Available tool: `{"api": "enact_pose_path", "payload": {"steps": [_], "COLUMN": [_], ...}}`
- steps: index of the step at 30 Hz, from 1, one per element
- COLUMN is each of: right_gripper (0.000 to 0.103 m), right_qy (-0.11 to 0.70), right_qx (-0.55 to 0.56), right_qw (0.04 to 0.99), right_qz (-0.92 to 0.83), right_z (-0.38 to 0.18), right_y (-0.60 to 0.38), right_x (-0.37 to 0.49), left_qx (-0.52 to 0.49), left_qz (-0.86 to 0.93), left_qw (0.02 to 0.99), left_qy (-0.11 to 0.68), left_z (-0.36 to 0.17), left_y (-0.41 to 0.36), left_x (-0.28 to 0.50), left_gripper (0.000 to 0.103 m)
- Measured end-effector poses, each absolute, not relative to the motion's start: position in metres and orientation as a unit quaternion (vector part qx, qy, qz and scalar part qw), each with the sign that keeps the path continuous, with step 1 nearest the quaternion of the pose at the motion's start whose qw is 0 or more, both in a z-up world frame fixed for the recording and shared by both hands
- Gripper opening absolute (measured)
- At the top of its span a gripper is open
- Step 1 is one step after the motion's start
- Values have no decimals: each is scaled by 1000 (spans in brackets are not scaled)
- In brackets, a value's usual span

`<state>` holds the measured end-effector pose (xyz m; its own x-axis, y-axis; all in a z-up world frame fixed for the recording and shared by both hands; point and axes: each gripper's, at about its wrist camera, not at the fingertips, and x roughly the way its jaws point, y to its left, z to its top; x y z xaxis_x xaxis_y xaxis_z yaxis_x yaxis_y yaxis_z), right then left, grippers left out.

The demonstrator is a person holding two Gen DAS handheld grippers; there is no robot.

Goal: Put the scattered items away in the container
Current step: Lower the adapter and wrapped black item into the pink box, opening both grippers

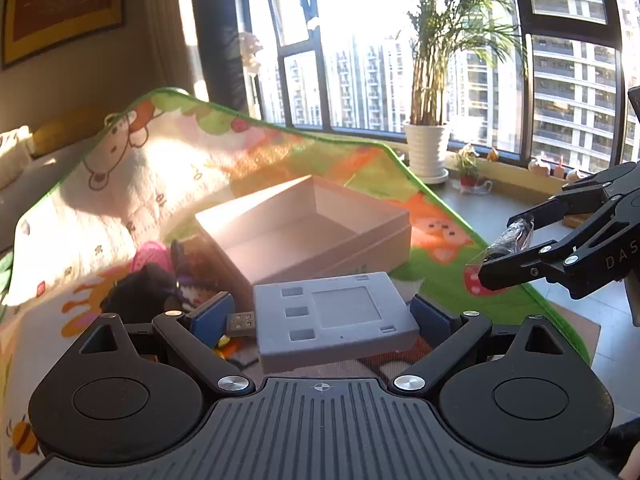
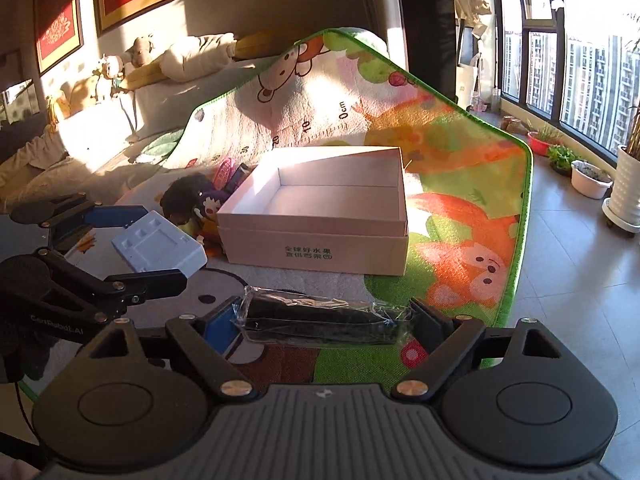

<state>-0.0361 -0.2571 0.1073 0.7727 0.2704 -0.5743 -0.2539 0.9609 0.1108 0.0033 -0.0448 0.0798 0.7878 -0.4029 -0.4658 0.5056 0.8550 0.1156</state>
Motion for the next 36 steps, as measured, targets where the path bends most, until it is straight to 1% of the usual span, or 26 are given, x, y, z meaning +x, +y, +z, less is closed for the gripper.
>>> {"api": "enact_pose_path", "payload": {"steps": [4, 9, 10, 12, 14, 17, 21, 25, 27, 30, 33, 35, 36], "right_gripper": [88, 88, 92, 97, 97, 97, 97, 97, 97, 97, 97, 91, 79], "right_qy": [283, 249, 248, 259, 274, 258, 232, 234, 238, 235, 217, 212, 217], "right_qx": [17, 47, 55, 76, 98, 109, 71, 49, 32, -40, -140, -169, -176], "right_qw": [948, 958, 958, 955, 950, 953, 967, 968, 966, 965, 954, 945, 938], "right_qz": [149, 135, 130, 121, 116, 116, 83, 81, 94, 113, 150, 184, 206], "right_z": [131, 160, 162, 160, 155, 147, 139, 130, 125, 115, 99, 93, 92], "right_y": [-256, -248, -245, -242, -244, -254, -262, -255, -239, -199, -146, -118, -104], "right_x": [8, 104, 122, 159, 177, 169, 143, 124, 113, 96, 77, 69, 67], "left_qx": [143, 151, 145, 128, 111, 90, 47, 0, -7, -8, -45, -71, -76], "left_qz": [-250, -245, -249, -254, -245, -220, -208, -182, -157, -113, -73, -74, -75], "left_qw": [937, 938, 939, 936, 933, 935, 928, 916, 914, 917, 917, 917, 918], "left_qy": [198, 191, 190, 209, 238, 265, 307, 357, 375, 382, 391, 385, 381], "left_z": [87, 87, 86, 82, 79, 78, 72, 57, 44, 26, 15, 13, 14], "left_y": [-65, -89, -92, -95, -92, -74, -38, -4, 11, 37, 66, 82, 86], "left_x": [42, 113, 127, 153, 167, 161, 135, 108, 93, 72, 58, 49, 43], "left_gripper": [98, 98, 98, 98, 100, 102, 103, 103, 103, 103, 103, 103, 103]}}
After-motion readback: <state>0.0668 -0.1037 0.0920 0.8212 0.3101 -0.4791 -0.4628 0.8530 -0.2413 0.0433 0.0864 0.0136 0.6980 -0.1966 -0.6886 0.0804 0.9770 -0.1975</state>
